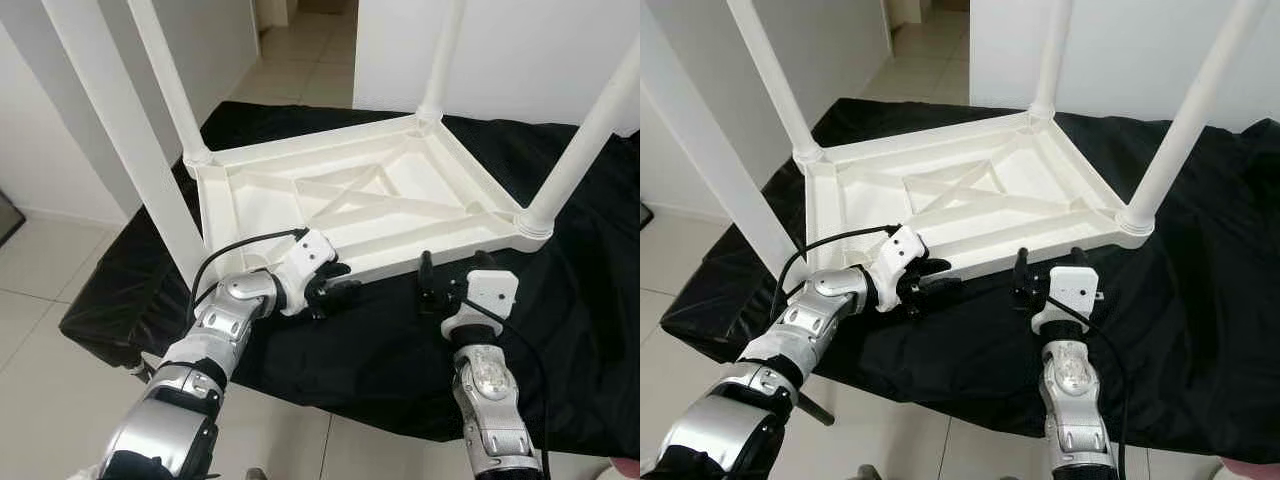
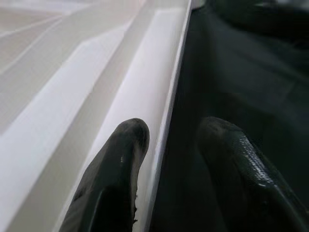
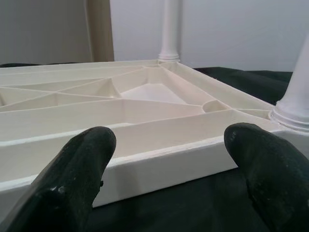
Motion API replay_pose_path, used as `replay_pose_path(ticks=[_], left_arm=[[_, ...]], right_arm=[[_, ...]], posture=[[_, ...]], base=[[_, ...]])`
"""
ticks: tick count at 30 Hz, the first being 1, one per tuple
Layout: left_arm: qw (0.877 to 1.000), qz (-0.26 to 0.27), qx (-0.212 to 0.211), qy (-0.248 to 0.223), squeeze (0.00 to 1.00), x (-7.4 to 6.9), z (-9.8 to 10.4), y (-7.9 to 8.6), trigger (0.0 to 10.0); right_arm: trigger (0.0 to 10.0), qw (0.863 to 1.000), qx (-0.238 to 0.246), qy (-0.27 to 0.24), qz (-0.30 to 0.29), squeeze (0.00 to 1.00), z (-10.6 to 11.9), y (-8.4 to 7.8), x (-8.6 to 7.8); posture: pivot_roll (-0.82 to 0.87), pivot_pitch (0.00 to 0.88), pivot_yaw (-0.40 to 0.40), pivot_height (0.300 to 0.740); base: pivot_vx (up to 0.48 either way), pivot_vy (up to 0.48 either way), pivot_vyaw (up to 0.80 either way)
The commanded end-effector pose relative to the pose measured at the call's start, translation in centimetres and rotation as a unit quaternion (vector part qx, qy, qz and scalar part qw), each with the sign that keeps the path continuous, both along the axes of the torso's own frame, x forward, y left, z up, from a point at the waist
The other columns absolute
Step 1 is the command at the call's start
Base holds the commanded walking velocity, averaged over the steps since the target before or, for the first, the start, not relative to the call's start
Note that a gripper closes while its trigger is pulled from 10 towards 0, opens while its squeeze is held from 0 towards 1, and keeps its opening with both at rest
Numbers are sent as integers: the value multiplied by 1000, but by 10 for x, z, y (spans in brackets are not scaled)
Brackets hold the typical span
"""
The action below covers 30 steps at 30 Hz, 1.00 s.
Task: Building children table
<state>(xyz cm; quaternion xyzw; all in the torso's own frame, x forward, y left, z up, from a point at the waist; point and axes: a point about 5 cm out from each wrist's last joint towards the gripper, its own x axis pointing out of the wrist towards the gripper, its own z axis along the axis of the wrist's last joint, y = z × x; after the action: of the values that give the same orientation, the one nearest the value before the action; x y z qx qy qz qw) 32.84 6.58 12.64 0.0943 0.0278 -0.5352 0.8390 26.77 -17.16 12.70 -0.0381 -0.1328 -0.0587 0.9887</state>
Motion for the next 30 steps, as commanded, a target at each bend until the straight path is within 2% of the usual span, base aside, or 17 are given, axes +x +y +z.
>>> replay_pose_path(ticks=[1,2,3,4,5,6,9,12,15,16,17,19,22,26,27,29,30], left_arm=[[1000,-20,-5,-7,67,-6,6,10,10000],[1000,-20,-5,-7,67,-6,6,10,10000],[1000,-19,-12,-16,0,-13,9,17,10000],[1000,-19,-12,-16,0,-13,9,17,10000],[999,-20,-21,-30,0,-22,13,25,10000],[999,-20,-21,-30,0,-22,13,25,10000],[998,9,-36,-46,0,-41,22,49,10000],[998,19,-38,-49,0,-46,25,55,10000],[997,35,-45,-58,0,-66,31,60,10000],[997,35,-45,-58,0,-66,31,60,10000],[997,30,-41,-52,0,-81,31,62,10000],[998,34,-32,-53,0,-91,32,68,10000],[997,53,-30,-52,0,-99,36,81,10000],[997,60,-32,-38,0,-106,39,89,10000],[998,60,-27,-23,0,-113,40,99,10000],[997,72,-17,6,0,-121,42,128,10000],[996,92,-8,13,0,-120,43,146,10000]], right_arm=[[10000,1000,5,6,-7,0,-1,-1,3],[10000,1000,5,6,-7,0,-1,-1,3],[10000,1000,5,5,-7,0,0,-1,5],[10000,1000,5,5,-7,0,0,-1,5],[10000,1000,5,5,-6,0,0,-1,6],[10000,1000,5,5,-6,0,0,-1,6],[10000,1000,0,6,3,0,-1,-1,10],[10000,1000,-2,7,6,0,-1,-1,11],[10000,1000,-4,5,7,0,0,-2,18],[10000,1000,-4,5,7,0,0,-2,18],[10000,1000,-4,3,3,0,1,-5,22],[10000,1000,-3,0,1,0,3,-8,26],[10000,1000,-2,1,0,0,2,-9,30],[10000,1000,-1,1,2,0,2,-7,32],[10000,1000,0,0,7,0,2,-4,34],[10000,1000,1,-5,23,0,5,3,39],[10000,1000,0,-5,28,0,6,5,39]], posture=[[-57,21,47,740],[-57,21,47,740],[-56,19,42,740],[-56,19,42,740],[-53,19,33,740],[-53,19,33,740],[-32,12,11,740],[-32,12,11,740],[6,4,-2,740],[6,4,-2,740],[29,0,-4,740],[49,0,-10,740],[67,0,-18,740],[78,0,-25,740],[84,0,-32,740],[89,0,-43,740],[95,0,-50,740]], base=[[0,0,0],[0,0,0],[0,0,0],[0,0,0],[0,0,0],[0,0,0],[0,0,0],[0,0,0],[0,0,0],[0,0,0],[0,0,0],[0,0,0],[0,0,0],[0,0,0],[0,0,0],[0,0,0],[0,0,0]])
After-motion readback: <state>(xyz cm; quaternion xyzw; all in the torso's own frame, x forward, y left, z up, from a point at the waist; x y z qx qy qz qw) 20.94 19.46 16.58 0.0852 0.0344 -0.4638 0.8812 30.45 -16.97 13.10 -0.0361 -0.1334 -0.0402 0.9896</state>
